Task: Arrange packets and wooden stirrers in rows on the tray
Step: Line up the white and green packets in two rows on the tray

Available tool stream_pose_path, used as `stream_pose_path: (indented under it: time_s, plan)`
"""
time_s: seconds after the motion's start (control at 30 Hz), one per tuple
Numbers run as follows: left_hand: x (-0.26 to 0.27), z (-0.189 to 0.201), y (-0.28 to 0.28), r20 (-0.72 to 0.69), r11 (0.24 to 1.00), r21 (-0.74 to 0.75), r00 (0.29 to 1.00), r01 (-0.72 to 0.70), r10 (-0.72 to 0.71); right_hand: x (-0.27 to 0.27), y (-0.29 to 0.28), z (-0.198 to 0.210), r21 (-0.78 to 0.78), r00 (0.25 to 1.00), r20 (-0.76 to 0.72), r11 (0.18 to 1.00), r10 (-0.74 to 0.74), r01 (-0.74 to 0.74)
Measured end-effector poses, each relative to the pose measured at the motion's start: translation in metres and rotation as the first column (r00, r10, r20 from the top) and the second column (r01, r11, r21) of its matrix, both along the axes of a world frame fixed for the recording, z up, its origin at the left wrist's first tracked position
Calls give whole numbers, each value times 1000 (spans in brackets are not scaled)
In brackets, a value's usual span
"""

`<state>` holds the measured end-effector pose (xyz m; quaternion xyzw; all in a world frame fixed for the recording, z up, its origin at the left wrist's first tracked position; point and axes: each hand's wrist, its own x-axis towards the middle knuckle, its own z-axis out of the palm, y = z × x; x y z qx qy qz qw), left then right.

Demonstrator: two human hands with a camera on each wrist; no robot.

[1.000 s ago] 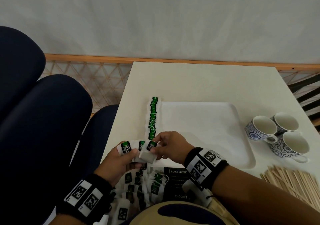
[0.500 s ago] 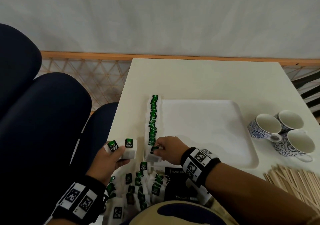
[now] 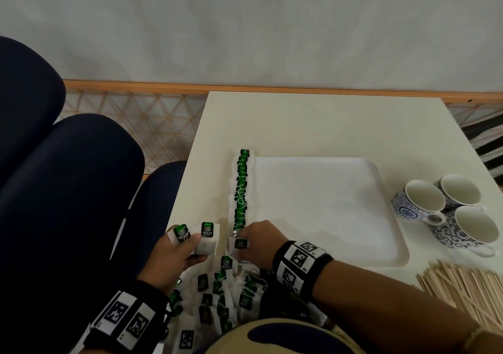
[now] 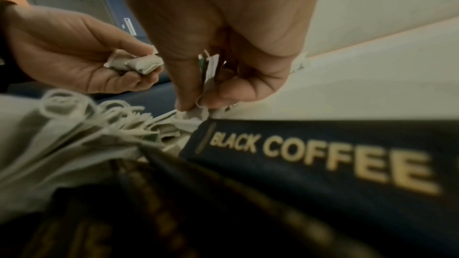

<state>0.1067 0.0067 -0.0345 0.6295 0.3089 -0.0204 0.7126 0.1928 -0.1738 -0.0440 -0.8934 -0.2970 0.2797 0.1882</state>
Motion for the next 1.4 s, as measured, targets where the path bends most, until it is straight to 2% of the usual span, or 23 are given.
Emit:
stream_pose_path:
  time_s: [0.33,0.5,0.6,0.7,0.83,0.87,0.97,1.03,1.13,1.2,1.3,1.4]
  plan:
    - [-1,-2,-2,-28,999,2,999,39,-39,4,11,-5,-69,997,56,996,-44,48]
    - [1,-3,-2,-39,998,8,997,66,-65,3,7,-5,56,980,23,979,-200,198]
    - [3,-2,-4,-32,997,-1,997,75,-75,4,3,1,193,965,24,949,-260,251]
    - [6,1,-6,-16,997,-23,997,77,-77,10,-1,12,330,957,-61,899,-284,288]
    - [12,5,-12,4,987,-42,988,152,-152,13,-5,23,333,911,-360,884,-203,328]
    - [14,6,-15,3,983,-38,984,180,-180,13,-6,22,330,909,-372,888,-189,320]
    - [16,3,-19,-42,964,38,964,265,-263,15,-10,15,266,939,-282,925,-195,272]
    - [16,-2,-18,-131,933,169,945,318,-298,17,-15,12,221,949,-239,940,-208,261]
    - [12,-8,-14,-272,792,336,857,510,-437,15,-22,8,135,947,-253,962,-196,236]
    - [9,-9,-11,-323,725,338,797,601,-510,12,-24,7,110,952,-255,973,-169,202]
    - [5,-9,-5,-354,701,305,760,645,-546,8,-21,5,77,974,-188,987,-127,144]
    - [1,-8,-2,-408,646,290,702,706,-583,4,-16,2,62,988,-119,992,-101,109]
